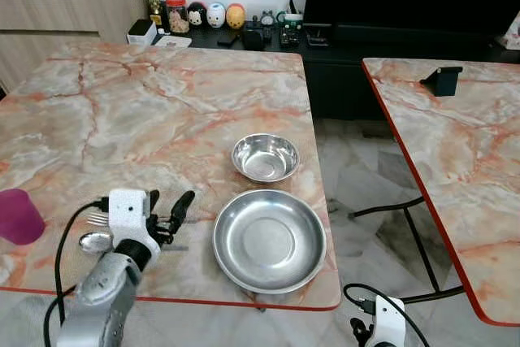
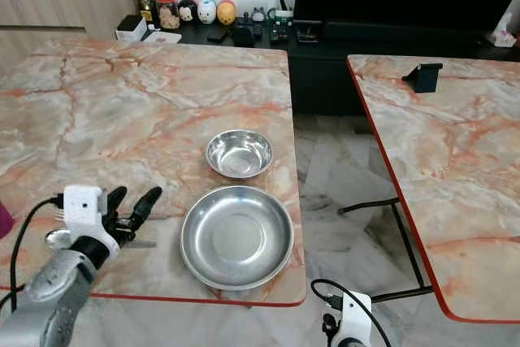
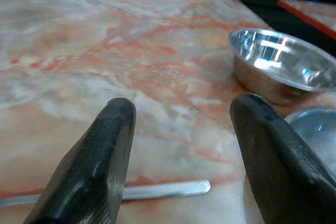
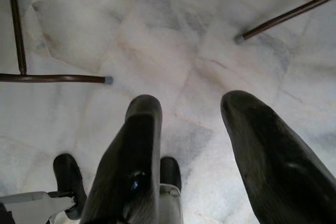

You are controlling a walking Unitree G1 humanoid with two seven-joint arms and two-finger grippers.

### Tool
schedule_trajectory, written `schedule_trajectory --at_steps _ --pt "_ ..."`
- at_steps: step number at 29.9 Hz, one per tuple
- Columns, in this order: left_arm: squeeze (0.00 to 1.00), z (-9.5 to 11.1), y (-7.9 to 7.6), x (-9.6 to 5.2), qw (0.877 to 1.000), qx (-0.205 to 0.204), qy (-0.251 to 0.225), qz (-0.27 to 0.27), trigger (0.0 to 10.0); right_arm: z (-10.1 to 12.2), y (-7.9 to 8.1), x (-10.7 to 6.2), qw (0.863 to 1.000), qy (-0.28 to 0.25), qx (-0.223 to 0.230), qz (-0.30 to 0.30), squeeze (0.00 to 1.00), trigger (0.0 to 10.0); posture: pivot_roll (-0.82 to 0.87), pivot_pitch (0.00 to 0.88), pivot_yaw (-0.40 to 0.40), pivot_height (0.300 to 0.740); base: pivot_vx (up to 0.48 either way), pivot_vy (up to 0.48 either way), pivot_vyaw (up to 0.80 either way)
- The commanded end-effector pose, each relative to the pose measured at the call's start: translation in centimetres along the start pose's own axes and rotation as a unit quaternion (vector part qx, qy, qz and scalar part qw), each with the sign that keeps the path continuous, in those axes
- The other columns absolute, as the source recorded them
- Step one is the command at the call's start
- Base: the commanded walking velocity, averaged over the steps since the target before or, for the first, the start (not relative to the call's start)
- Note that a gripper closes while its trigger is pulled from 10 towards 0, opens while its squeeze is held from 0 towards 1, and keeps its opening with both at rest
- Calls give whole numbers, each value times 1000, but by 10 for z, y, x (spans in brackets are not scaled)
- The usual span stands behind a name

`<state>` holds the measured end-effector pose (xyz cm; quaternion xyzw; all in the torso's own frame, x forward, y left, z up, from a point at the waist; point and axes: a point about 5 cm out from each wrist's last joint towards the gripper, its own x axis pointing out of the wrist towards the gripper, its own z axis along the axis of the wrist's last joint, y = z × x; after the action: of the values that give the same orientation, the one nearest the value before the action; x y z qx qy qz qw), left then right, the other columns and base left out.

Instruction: Setting the table

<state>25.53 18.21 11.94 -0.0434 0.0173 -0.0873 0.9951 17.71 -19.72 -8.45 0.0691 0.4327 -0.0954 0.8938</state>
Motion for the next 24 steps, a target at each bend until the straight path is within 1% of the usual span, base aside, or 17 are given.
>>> schedule_trajectory --at_steps 1,3,6,13,21,22,24 --pt "0 6 -5 5 1000 -2 -16 -3 10000 0 0 0 1000 4 0 0 0 10000 102 0 -49 740 0 0 0" --pt "0 5 -7 9 1000 -6 -20 -1 10000 -1 0 0 1000 3 2 -2 0 10000 97 0 -47 740 0 0 0" --pt "0 6 -6 10 1000 -1 -24 0 10000 -1 0 0 1000 4 2 -2 0 10000 97 0 -47 740 0 0 0" --pt "0 6 -4 10 1000 1 -29 8 10000 -2 0 0 1000 6 0 -1 0 10000 96 0 -47 740 0 -309 0" --pt "0 4 -9 13 1000 -1 -30 -1 10000 -3 -1 -1 1000 7 -2 -1 0 10000 94 0 -48 740 0 0 0" --pt "0 3 -9 14 1000 8 -26 -5 10000 -3 -1 -1 1000 8 -2 -1 0 10000 93 0 -48 740 0 0 0" --pt "0 2 -8 14 1000 13 -26 -1 10000 -3 -1 -1 1000 8 -2 0 0 10000 93 0 -48 740 0 -480 0"
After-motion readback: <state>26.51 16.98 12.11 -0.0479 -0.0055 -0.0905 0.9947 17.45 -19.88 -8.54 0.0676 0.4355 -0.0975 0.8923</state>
